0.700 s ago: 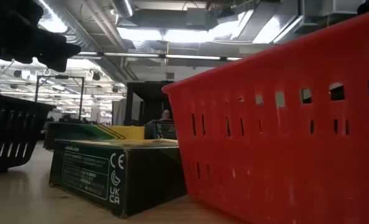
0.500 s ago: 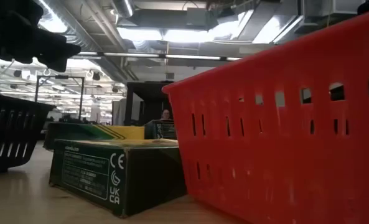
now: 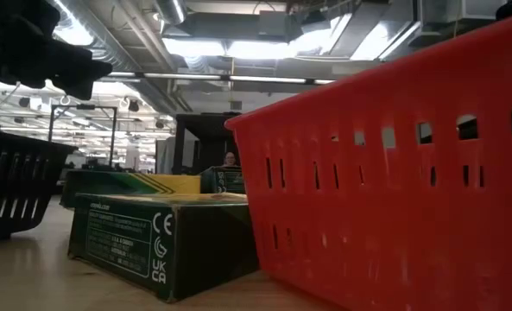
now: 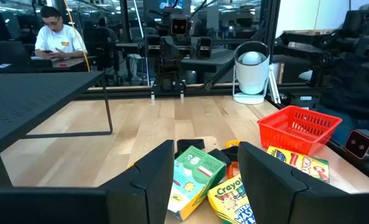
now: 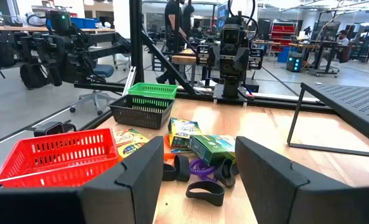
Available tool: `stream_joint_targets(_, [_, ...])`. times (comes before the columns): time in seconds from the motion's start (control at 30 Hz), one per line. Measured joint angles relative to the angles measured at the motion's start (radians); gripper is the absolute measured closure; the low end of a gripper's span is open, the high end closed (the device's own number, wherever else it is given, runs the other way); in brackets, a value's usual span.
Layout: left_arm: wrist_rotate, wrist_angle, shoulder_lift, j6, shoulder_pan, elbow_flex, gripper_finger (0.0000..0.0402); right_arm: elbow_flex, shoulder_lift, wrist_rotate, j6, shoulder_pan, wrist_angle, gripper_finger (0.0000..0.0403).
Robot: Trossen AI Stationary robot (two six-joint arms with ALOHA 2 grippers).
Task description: Pick & Place Office Desk Supplies
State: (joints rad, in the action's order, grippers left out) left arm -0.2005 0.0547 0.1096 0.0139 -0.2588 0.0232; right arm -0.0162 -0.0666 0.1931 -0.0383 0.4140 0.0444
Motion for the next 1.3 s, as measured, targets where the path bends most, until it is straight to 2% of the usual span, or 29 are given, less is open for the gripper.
stream_joint_targets(1.2, [0.0, 0.0, 0.0, 0.0, 0.0, 0.0, 0.0226, 0.0, 0.0, 0.0, 0.0, 0.0, 0.001, 0.0202])
stream_joint_targets(1.3, [0.0, 0.0, 0.0, 0.0, 0.0, 0.0, 0.0226, 0.0, 0.0, 0.0, -0.056, 0.0, 0.036, 0.0202])
